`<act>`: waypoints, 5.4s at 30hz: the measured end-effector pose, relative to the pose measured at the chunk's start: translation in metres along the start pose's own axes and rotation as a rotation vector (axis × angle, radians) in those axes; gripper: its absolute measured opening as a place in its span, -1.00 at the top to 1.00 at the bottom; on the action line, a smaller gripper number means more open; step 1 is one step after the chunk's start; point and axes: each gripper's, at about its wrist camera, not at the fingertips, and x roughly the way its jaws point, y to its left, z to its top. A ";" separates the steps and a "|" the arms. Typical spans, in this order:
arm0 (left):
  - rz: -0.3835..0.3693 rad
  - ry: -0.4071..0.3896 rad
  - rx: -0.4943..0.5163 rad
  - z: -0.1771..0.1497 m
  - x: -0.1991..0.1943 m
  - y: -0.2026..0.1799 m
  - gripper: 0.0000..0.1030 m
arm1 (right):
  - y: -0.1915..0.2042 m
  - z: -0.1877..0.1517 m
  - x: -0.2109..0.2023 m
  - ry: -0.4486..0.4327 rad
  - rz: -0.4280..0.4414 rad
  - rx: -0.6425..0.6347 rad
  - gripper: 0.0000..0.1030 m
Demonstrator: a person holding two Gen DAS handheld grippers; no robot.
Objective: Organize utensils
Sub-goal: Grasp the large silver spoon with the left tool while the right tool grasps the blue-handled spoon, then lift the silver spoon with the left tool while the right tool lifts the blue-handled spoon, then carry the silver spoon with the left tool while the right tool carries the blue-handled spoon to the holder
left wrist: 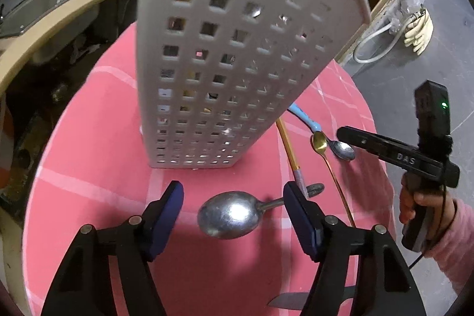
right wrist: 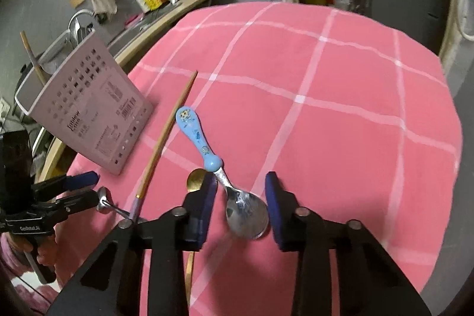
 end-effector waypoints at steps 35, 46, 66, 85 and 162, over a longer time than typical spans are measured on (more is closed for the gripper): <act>-0.070 0.232 0.280 -0.027 0.008 -0.059 0.11 | -0.033 -0.060 -0.021 -0.057 0.081 0.383 0.83; 0.148 0.207 0.479 -0.040 0.015 -0.091 0.31 | -0.017 -0.051 -0.005 -0.112 0.104 0.433 0.36; -0.090 0.379 0.012 -0.018 0.009 -0.056 0.34 | -0.012 -0.075 -0.064 -0.218 -0.021 0.482 0.95; -0.192 0.314 0.053 -0.006 -0.042 -0.074 0.35 | -0.006 -0.102 -0.133 -0.335 -0.116 0.506 0.95; -0.108 -0.401 -0.107 0.087 -0.107 -0.024 0.36 | 0.161 0.076 -0.182 -0.283 -0.237 -0.360 0.96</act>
